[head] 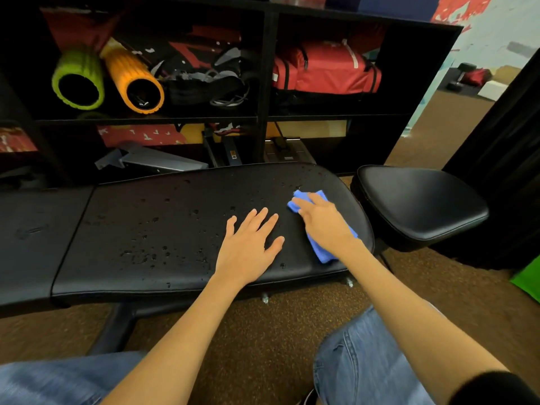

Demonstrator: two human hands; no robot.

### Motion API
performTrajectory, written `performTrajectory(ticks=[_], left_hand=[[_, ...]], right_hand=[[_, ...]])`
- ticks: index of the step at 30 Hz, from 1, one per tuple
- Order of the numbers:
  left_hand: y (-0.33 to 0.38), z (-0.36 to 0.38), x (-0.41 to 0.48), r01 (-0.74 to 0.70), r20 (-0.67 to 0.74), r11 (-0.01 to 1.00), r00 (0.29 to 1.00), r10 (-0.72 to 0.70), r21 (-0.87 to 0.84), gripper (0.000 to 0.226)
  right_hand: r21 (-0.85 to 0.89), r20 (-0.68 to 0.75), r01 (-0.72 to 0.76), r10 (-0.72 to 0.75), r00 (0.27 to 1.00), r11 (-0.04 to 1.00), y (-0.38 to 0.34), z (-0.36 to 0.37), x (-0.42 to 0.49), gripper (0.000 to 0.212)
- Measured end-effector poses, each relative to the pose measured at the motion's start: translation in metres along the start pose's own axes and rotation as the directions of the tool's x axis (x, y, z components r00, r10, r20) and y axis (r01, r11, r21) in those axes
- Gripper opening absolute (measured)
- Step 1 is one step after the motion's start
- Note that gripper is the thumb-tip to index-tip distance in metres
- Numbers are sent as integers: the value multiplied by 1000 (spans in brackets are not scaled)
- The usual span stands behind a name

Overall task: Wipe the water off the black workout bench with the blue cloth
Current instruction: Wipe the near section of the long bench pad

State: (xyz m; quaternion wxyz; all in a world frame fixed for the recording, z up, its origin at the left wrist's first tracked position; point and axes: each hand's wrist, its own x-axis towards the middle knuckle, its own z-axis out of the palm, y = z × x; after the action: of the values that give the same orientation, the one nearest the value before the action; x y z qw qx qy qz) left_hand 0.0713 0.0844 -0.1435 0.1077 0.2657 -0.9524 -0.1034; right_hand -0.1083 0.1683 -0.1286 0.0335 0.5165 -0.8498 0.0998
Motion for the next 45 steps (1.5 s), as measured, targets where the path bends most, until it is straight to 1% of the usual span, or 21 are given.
performTrajectory(ticks=[3,5,7,10,13,16,19,21,23,26,28,30,31,33,34,36,38,40,41,43,45], left_hand=[[1,0,-1,-5,-6,1000,1000,5,3,58],[1,0,0,-5,-6,1000,1000,5,-3,58],[1,-1,1,-3,-3,1000,1000,3,-4,58],[0,-1,0,-6,-5,1000,1000,6,2,58],[0,-1,-1,-6,-1,1000,1000,6,9,58],[1,-2,-2,-4,3,1000,1000,4,4,57],[1,-2,-2,-1,-1,1000,1000,1,1,58],[2,-3,-3,1,3,1000,1000,-1,-4,58],[3,-4,-4,-3,18,1000,1000,4,-10,58],[6,-8,-1,61,66,989,996,-53,-131,56],[17,-19,4,158,22,935,987,-159,-317,50],[46,-34,11,162,-56,875,976,-210,-457,44],[65,-40,16,140,-56,866,980,-189,-479,43],[101,-40,30,149,24,875,987,-156,-461,46],[117,-34,41,200,90,873,980,-179,-444,52],[140,-20,61,323,227,864,941,-250,-385,71],[152,-6,76,370,270,893,915,-301,-258,80],[154,6,85,318,199,930,939,-281,-184,75],[151,10,91,254,144,946,963,-228,-201,69],[137,15,104,95,78,928,994,-72,-361,50],[122,13,112,-27,62,880,996,64,-474,41]], right_hand=[[73,-49,205,-202,978,976,-9,-2,-34,36],[128,-16,237,-237,971,963,0,-5,-49,36],[154,42,201,-209,977,968,18,-11,-49,37],[182,47,65,-75,996,981,45,-18,-32,36],[90,89,-63,55,995,994,49,-20,-6,39],[38,86,-183,180,980,982,27,-16,11,42],[12,42,-135,135,990,991,-2,-7,6,41],[104,51,-44,39,998,994,-13,-2,-7,41],[259,76,-23,4,997,966,-15,-4,-19,41],[488,102,-96,53,993,868,-11,-19,-27,40],[698,103,-178,149,983,694,-7,-33,-23,37],[860,47,-188,294,955,474,2,-42,-18,29],[878,-13,-175,387,922,446,9,-45,-17,26],[825,-151,-178,514,844,536,22,-49,-20,26],[783,-200,-200,543,816,588,31,-49,-20,27],[719,-223,-256,564,795,646,47,-43,-15,28],[678,-223,-288,562,796,677,57,-36,-5,28],[646,-199,-310,546,814,698,68,-29,4,29],[639,-176,-322,541,823,698,74,-27,8,30],[623,-128,-349,532,837,700,85,-23,16,32],[593,-99,-369,520,849,716,90,-17,23,33]])
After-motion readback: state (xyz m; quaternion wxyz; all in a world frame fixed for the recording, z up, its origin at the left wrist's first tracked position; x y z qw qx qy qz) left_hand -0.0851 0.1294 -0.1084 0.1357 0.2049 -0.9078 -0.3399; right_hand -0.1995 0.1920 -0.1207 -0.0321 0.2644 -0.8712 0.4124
